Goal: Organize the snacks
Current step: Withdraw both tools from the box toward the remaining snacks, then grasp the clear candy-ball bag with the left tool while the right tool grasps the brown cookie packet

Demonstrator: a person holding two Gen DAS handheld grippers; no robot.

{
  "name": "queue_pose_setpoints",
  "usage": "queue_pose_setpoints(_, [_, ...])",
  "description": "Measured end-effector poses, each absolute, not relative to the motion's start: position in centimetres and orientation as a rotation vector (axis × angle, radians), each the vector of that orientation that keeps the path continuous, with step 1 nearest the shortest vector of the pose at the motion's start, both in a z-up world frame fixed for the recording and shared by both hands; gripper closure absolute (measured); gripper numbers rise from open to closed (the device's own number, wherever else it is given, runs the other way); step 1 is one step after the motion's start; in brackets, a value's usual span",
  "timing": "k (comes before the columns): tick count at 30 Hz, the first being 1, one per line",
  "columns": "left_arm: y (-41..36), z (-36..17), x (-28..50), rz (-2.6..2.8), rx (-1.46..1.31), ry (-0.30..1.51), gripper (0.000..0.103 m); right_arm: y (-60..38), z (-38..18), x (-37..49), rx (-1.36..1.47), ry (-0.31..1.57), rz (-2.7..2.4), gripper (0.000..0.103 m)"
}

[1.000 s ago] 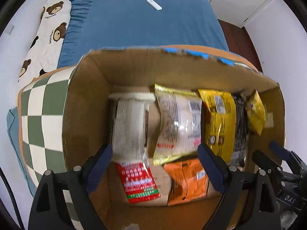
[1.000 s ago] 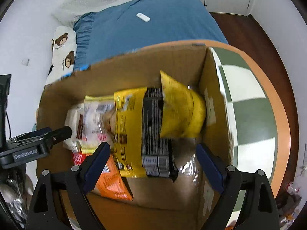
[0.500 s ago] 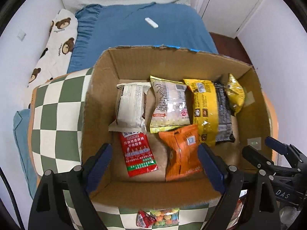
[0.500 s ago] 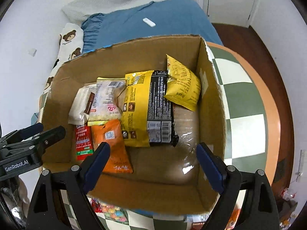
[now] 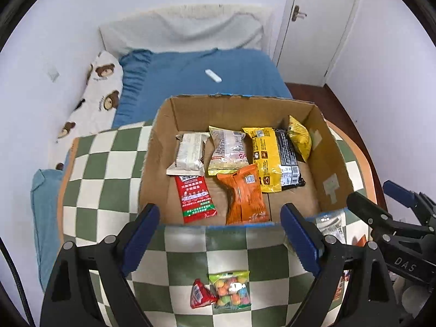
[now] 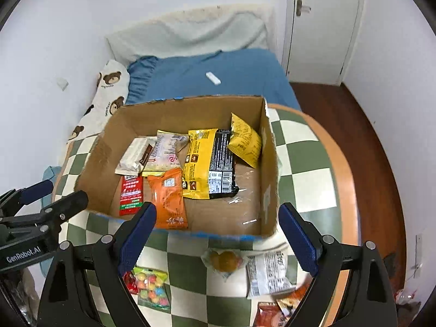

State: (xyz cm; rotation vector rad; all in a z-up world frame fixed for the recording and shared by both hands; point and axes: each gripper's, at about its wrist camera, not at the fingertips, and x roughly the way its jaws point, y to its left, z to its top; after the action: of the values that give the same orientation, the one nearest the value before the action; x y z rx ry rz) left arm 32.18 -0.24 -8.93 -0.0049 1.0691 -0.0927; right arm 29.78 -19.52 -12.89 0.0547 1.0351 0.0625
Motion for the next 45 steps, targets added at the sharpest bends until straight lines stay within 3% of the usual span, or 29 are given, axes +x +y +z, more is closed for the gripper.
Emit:
queue_pose_setpoints(11, [0.2,-5.7,26.2,-0.080,-0.025,0.968,0.012,-19.6,-9.1,22.5,0.144,0.934,0.090,0.010])
queue_pose_setpoints(17, [0.8,-9.2,24.2,-0.067,-0.019,1.072,0.012,-21.8,-12.6,19.9,0.286,1.025,0.092,0.011])
queue_pose_setpoints(20, [1.3,-13.7,23.6,-0.051,-0.014,1.200,0.012,-24.0,-16.5,18.6,0.382,1.112,0.067,0.042])
queue_pose_setpoints(26, [1.1,-22.1,22.9,-0.060,-0.067,1.407,0.012,-28.4,-23.6,15.6,0.478,1.246,-0.066,0.042])
queue_pose_setpoints(35, [-4.9,-28.1,25.6,-0.139,0.088,1.533,0.012,-30.1,-32.9,15.1,0.407,1.431,-0.174,0.034])
queue_pose_setpoints(45, [-6.6,-30.7,25.4,-0.117,0.229,1.534,0.014,-25.9,-34.4,14.1,0.359,1.448,-0.050,0.042])
